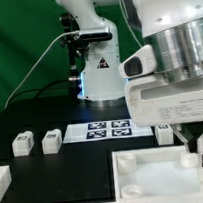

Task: Assemble one leg

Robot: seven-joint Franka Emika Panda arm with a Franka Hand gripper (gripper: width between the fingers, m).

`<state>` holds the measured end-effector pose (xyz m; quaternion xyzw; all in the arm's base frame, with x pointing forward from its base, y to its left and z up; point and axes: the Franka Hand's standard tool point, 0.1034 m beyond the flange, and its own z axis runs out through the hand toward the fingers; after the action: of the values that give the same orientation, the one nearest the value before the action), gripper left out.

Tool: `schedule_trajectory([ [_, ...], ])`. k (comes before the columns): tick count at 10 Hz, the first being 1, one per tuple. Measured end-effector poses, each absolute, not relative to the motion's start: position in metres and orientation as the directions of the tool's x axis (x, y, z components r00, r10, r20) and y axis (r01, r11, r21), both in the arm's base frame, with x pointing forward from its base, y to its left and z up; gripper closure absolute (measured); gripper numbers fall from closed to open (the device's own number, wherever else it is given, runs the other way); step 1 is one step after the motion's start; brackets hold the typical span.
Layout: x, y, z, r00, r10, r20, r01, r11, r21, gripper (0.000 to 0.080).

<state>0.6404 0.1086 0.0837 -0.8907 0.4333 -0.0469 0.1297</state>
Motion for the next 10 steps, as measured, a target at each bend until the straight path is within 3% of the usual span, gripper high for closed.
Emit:
schedule_trajectory([
  [2,0.635,0.101,0.082,0.283,-0.953,-0.109,-0.923,-0.239,-0.302,0.0481],
  [3,0.634,0.1,0.081,0.188,-0.971,-0.149,-0.945,-0.137,-0.297,0.0479],
  [4,0.633,0.1,0.082,0.181,-0.971,-0.157,-0.947,-0.128,-0.296,0.0479],
  [6,0.633,0.1,0.081,0.2,-0.968,-0.151,-0.943,-0.149,-0.298,0.0478],
  [7,0.633,0.1,0.081,0.242,-0.96,-0.138,-0.933,-0.191,-0.305,0.0271],
  [8,0.632,0.101,0.08,0.325,-0.94,-0.105,-0.907,-0.279,-0.315,0.0271],
  [9,0.628,0.106,0.078,0.532,-0.846,-0.035,-0.811,-0.496,-0.31,0.0175],
  [10,0.629,0.117,0.082,0.71,-0.705,0.005,-0.678,-0.684,-0.269,0.0158],
])
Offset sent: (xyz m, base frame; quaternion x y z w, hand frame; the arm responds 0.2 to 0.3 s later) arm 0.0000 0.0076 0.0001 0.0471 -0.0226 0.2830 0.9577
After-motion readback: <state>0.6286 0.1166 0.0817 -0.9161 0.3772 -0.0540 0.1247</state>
